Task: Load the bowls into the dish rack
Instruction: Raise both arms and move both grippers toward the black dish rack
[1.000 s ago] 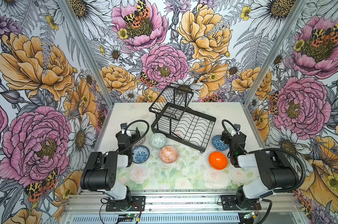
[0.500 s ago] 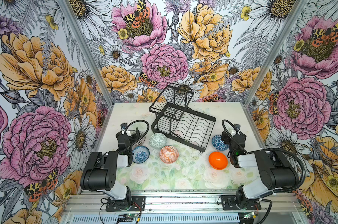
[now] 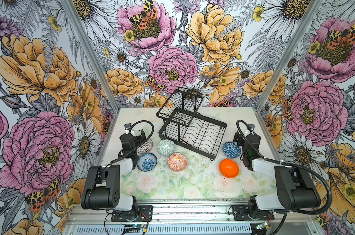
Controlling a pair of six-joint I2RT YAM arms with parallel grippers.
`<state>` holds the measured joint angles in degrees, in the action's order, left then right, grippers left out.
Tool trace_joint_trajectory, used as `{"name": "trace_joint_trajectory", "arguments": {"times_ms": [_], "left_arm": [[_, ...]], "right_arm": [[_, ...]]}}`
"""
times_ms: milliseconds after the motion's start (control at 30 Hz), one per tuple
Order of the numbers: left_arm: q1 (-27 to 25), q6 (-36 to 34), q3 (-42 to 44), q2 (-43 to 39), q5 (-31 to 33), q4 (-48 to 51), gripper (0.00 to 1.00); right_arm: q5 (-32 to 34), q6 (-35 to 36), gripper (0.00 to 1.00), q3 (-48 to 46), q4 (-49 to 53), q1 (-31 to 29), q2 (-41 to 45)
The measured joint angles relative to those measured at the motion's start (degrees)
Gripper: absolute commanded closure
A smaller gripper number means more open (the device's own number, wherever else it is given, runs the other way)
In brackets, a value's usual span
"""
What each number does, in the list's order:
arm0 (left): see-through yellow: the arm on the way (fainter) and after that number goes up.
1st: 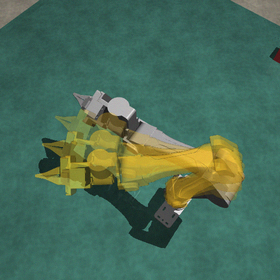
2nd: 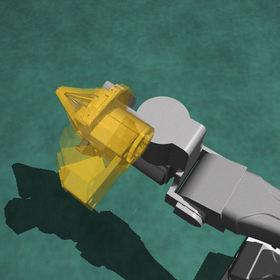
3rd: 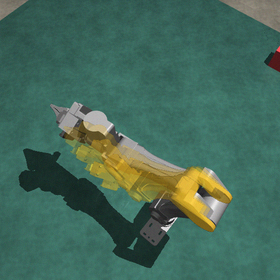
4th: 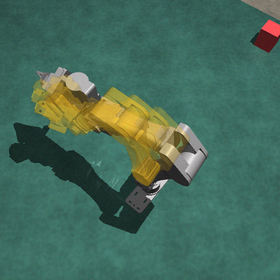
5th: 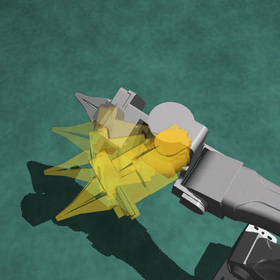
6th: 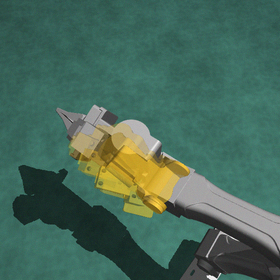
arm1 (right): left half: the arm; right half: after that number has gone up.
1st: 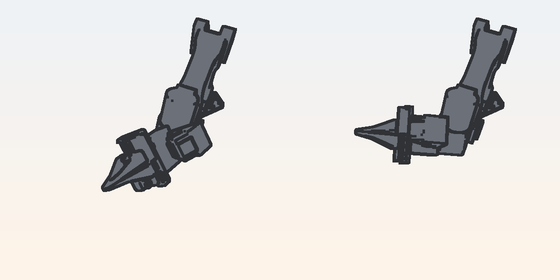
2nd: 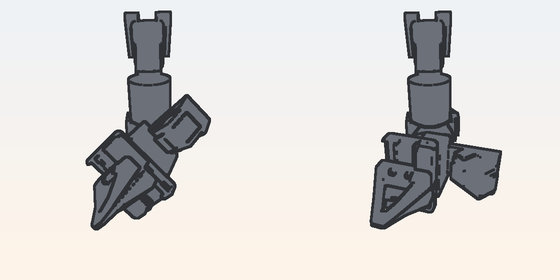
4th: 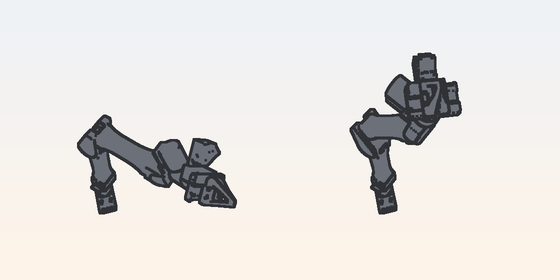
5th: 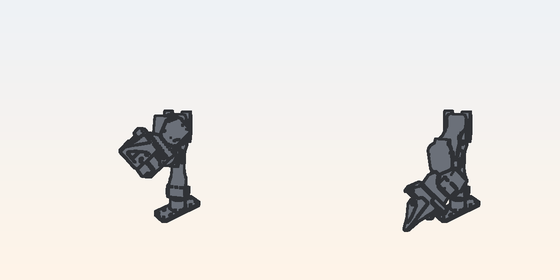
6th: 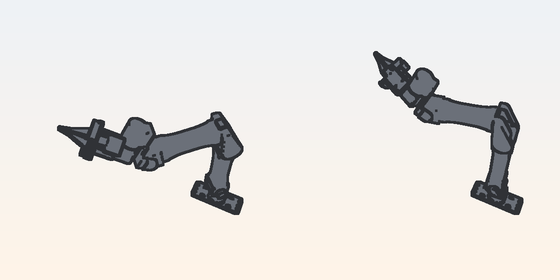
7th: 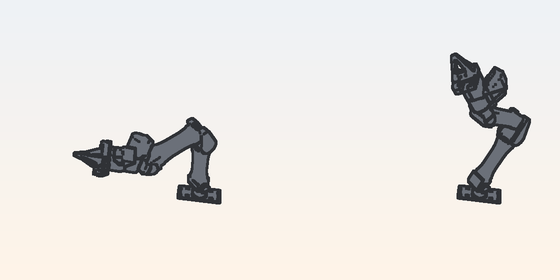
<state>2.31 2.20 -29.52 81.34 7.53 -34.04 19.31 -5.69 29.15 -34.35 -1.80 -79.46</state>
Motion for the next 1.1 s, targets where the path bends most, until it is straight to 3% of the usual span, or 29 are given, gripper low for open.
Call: {"name": "trace_joint_trajectory", "arguments": {"times_ms": [133,333,567,733,900,1100], "left_arm": [[0.2,1.1,-5.8,-1.0,2.0,8.6,0.01],[0.2,3.3,-23.3,0.9,3.8,22.2,0.01],[0.5,12.1,-42.1,5.6,0.9,35.0,0.01],[1.9,19.7,-57.0,13.1,-7.2,51.4,0.01],[1.7,24.2,-59.1,14.5,-15.6,61.0,0.01],[-3.9,25.6,-56.6,11.8,-21.3,65.5,0.01]], "right_arm": [[5.7,-3.8,0.00,4.7,6.3,0.0,4.6],[9.4,-10.0,0.01,12.3,17.0,0.0,5.7],[1.9,-20.8,0.00,24.2,31.9,0.0,2.0],[-6.2,-30.6,0.01,27.4,39.6,-0.1,-2.2],[-11.8,-36.6,0.00,30.2,45.8,-2.5,-8.9],[-17.0,-38.9,0.01,32.1,49.0,-6.4,-14.0]]}}
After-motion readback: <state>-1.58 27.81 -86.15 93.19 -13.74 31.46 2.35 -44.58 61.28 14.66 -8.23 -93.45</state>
